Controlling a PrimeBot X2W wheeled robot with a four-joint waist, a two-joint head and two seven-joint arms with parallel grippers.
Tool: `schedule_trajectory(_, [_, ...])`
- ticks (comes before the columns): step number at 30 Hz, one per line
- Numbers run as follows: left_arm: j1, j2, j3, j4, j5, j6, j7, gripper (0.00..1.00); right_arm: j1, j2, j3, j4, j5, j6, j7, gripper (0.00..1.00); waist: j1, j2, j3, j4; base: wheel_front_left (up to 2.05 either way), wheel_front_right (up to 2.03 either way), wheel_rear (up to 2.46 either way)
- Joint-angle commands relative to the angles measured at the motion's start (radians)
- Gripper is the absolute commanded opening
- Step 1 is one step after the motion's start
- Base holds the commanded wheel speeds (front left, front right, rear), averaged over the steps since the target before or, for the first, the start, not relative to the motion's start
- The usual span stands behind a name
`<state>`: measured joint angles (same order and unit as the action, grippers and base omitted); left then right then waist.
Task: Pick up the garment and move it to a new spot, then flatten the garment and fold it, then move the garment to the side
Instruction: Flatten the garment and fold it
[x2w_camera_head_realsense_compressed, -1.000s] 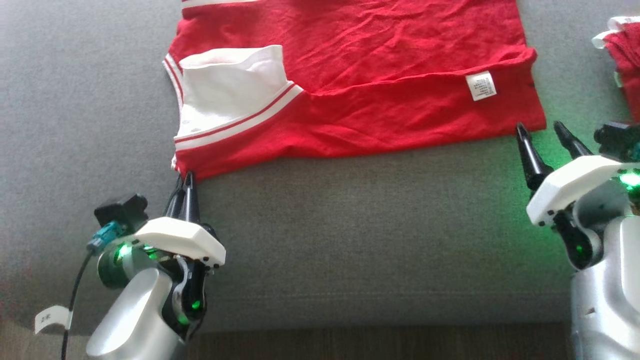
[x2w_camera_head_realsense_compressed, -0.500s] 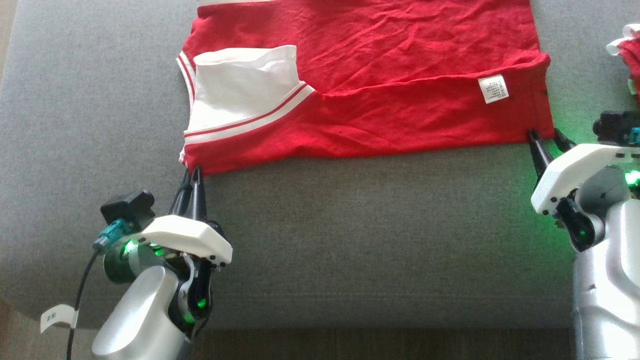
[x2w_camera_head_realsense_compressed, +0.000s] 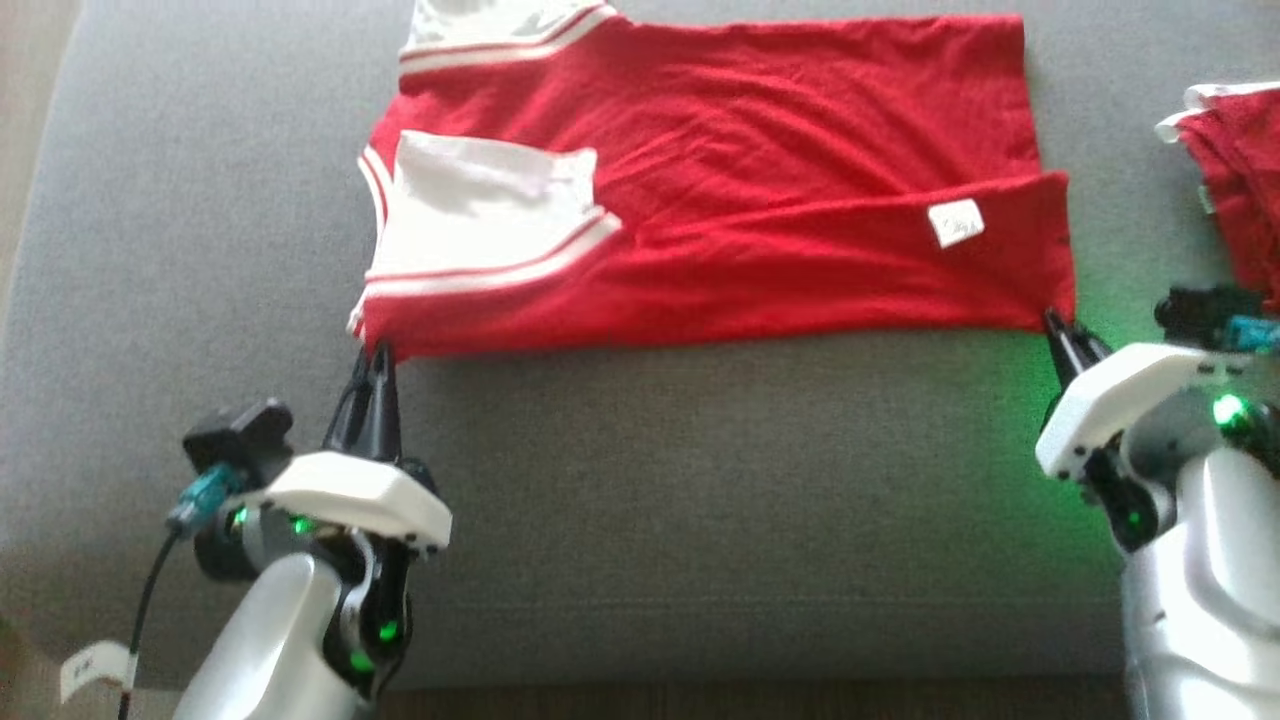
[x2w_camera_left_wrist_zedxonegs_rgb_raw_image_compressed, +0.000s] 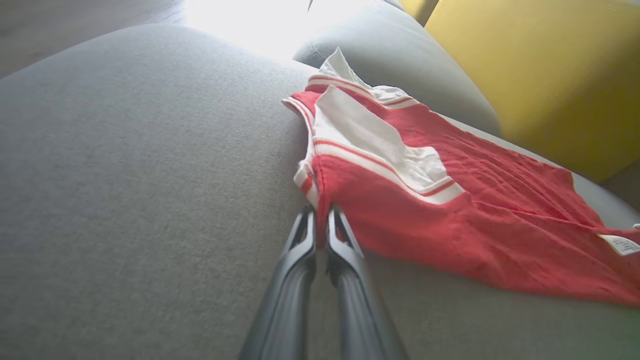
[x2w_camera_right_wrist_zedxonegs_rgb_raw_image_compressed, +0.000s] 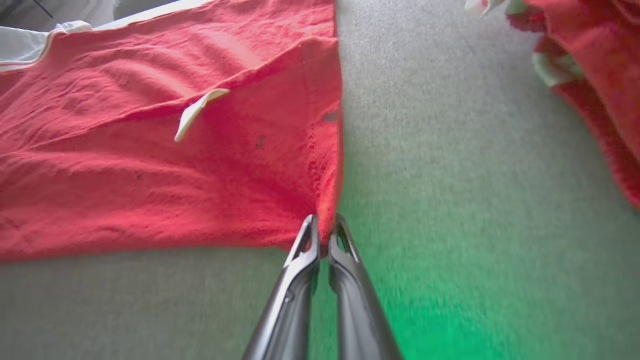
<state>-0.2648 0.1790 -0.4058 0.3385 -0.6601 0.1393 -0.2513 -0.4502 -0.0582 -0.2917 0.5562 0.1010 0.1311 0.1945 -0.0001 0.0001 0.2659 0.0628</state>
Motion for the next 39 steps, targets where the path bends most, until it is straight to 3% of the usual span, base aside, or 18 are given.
schedule_trajectory(1, [0.007,0.018,0.047,-0.038,0.010,-0.005,-0.010,0.00,0.016,0.008,0.022,-0.038,0.013,0.000,-0.013,0.00,0.0001,-0.0001,-0.017,-0.010,0.00,0.00,0.00])
schedule_trajectory(9, [0.114,0.032,0.070,-0.108,0.017,-0.003,-0.010,0.00,0.100,-0.007,0.027,-0.105,0.054,0.000,-0.014,0.00,0.0001,-0.0001,-0.057,-0.030,0.00,0.00,0.00])
schedule_trajectory(20, [0.295,0.047,0.047,-0.268,-0.010,0.066,0.076,0.00,0.221,-0.034,0.018,-0.225,0.088,0.000,0.039,0.00,0.0001,-0.0001,-0.076,-0.030,0.00,0.00,0.00])
schedule_trajectory(28, [0.317,0.049,0.039,-0.274,-0.019,0.090,0.113,0.00,0.264,-0.025,0.009,-0.282,0.089,0.000,0.081,0.01,0.0001,-0.0001,-0.068,-0.027,0.00,0.00,0.00])
schedule_trajectory(29, [0.314,0.048,0.041,-0.262,-0.018,0.102,0.117,0.20,0.268,-0.021,0.001,-0.293,0.087,0.000,0.086,1.00,0.0001,-0.0001,-0.069,-0.028,0.00,0.00,0.00])
schedule_trajectory(30, [0.314,0.046,0.041,-0.256,-0.022,0.106,0.125,0.80,0.269,-0.018,-0.002,-0.302,0.085,0.000,0.084,1.00,0.0001,-0.0001,-0.069,-0.028,0.00,0.00,0.00])
schedule_trajectory(31, [0.314,0.042,0.045,-0.251,-0.029,0.111,0.132,1.00,0.270,-0.016,-0.003,-0.311,0.084,0.000,0.083,1.00,0.0001,-0.0001,-0.069,-0.029,0.00,0.00,0.00])
schedule_trajectory(39, [0.278,0.066,0.089,-0.290,-0.023,0.136,0.110,1.00,0.287,-0.003,0.027,-0.449,0.091,0.000,0.056,1.00,0.0001,-0.0001,-0.051,-0.044,0.00,0.00,0.00])
